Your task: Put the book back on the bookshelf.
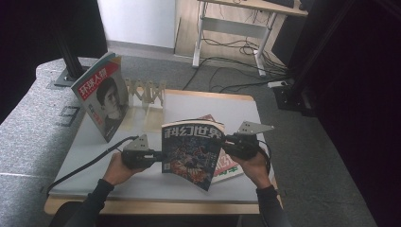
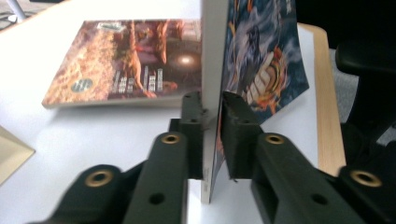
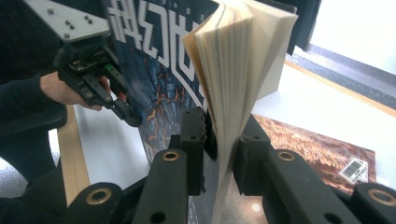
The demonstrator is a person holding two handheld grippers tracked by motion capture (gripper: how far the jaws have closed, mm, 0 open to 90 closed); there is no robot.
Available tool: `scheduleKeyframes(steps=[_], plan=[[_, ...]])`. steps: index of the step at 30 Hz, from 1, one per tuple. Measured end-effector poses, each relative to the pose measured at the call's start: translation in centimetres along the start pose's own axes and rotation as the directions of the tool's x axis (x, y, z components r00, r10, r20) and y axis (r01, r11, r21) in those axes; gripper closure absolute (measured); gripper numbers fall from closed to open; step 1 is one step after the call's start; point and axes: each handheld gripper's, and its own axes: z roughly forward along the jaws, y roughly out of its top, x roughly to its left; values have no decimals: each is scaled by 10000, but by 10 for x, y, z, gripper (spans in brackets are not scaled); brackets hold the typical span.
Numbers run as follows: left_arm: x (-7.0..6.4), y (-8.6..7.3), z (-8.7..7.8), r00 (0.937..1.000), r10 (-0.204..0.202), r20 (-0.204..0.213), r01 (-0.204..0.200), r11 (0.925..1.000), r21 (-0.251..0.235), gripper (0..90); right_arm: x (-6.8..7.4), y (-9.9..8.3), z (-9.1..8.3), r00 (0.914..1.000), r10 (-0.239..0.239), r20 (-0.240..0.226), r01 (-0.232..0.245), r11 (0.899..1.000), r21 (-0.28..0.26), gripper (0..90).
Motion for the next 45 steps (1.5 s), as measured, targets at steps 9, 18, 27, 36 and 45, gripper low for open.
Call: scheduleKeyframes(steps=[9,18,27,36,45], plan=[[2,30,-4,9993,380,-52,-380,9993,-40,698,8,5,-2,9991,-415,48,415,9991,73,756],[4,66,-13,9993,386,-8,-386,9983,-443,648,8,5,-2,9989,-468,69,467,9988,117,754],[9,98,-23,9988,485,32,-482,9974,-533,619,10,7,-1,9984,-550,84,549,9983,188,750],[11,112,-20,9988,460,-149,-465,9983,-345,738,10,7,-1,9981,-592,138,588,9978,292,737],[8,116,-22,9996,255,87,-254,9996,-100,820,7,5,0,9976,-535,443,513,9975,490,668]])
